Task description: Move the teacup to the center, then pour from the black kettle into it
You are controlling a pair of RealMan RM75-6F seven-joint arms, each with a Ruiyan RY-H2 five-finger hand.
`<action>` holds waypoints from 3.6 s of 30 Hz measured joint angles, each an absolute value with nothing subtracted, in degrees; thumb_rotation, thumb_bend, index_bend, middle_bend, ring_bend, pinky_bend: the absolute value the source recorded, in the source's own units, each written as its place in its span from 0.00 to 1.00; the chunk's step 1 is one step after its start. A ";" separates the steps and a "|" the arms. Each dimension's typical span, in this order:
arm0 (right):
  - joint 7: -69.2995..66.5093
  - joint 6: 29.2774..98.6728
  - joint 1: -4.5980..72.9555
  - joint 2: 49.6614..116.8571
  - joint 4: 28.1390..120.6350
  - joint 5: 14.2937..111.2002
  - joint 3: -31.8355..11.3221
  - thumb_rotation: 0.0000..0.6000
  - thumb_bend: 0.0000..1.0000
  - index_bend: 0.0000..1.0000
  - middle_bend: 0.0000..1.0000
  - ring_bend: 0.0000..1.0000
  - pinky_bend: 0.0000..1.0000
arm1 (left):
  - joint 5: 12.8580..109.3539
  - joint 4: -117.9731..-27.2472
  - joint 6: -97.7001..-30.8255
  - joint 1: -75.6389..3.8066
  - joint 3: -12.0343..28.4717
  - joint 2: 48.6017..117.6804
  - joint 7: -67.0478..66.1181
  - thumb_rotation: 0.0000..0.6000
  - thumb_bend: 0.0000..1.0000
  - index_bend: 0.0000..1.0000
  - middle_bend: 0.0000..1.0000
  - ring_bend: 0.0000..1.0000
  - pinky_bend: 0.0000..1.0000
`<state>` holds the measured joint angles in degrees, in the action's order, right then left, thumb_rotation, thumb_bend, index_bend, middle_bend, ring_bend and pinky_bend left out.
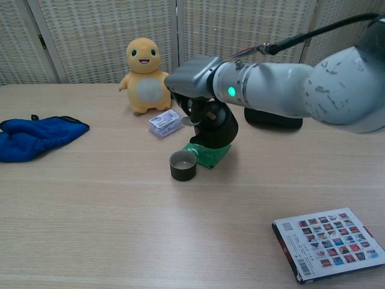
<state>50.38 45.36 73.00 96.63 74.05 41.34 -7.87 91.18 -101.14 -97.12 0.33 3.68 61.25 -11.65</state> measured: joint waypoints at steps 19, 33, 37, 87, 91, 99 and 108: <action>53.76 45.32 75.63 99.38 71.63 42.52 -5.93 0.82 0.39 1.00 1.00 0.93 0.55 | 91.12 -100.93 -98.01 1.28 3.68 61.55 -11.82 0.71 0.13 0.24 0.31 0.41 0.43; 57.53 46.43 76.87 100.03 71.90 43.08 -4.82 0.82 0.39 1.00 1.00 0.93 0.55 | 91.35 -100.80 -97.48 1.31 3.52 62.05 -12.09 0.71 0.13 0.24 0.31 0.41 0.42; 58.43 46.61 77.08 100.17 71.80 43.03 -4.49 0.82 0.40 1.00 1.00 0.93 0.55 | 91.50 -100.94 -97.31 1.18 3.58 62.08 -12.28 0.71 0.13 0.24 0.31 0.41 0.42; 65.65 48.77 77.68 101.00 72.01 45.50 -2.73 0.82 0.41 1.00 1.00 0.93 0.55 | 93.37 -104.33 -87.99 -1.60 -0.85 59.59 -16.03 0.81 0.13 0.24 0.31 0.38 0.36; 66.16 49.09 77.66 101.20 71.96 45.57 -2.77 0.82 0.41 1.00 1.00 0.93 0.55 | 93.23 -104.30 -88.03 -1.52 -0.90 59.60 -16.05 0.80 0.13 0.24 0.31 0.38 0.36; 67.14 49.28 77.59 101.34 72.12 45.67 -2.73 0.82 0.41 1.00 1.00 0.93 0.55 | 93.15 -104.41 -87.98 -1.47 -1.04 59.54 -16.12 0.81 0.13 0.24 0.31 0.38 0.36; 67.77 49.49 77.48 101.22 72.62 45.84 -2.80 0.82 0.40 1.00 1.00 0.93 0.55 | 93.13 -104.71 -87.88 -1.45 -1.19 59.29 -16.35 0.80 0.13 0.24 0.31 0.38 0.36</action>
<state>67.77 49.49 77.48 101.22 72.62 45.84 -2.80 93.13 -104.71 -87.88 -1.45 -1.19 59.29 -16.35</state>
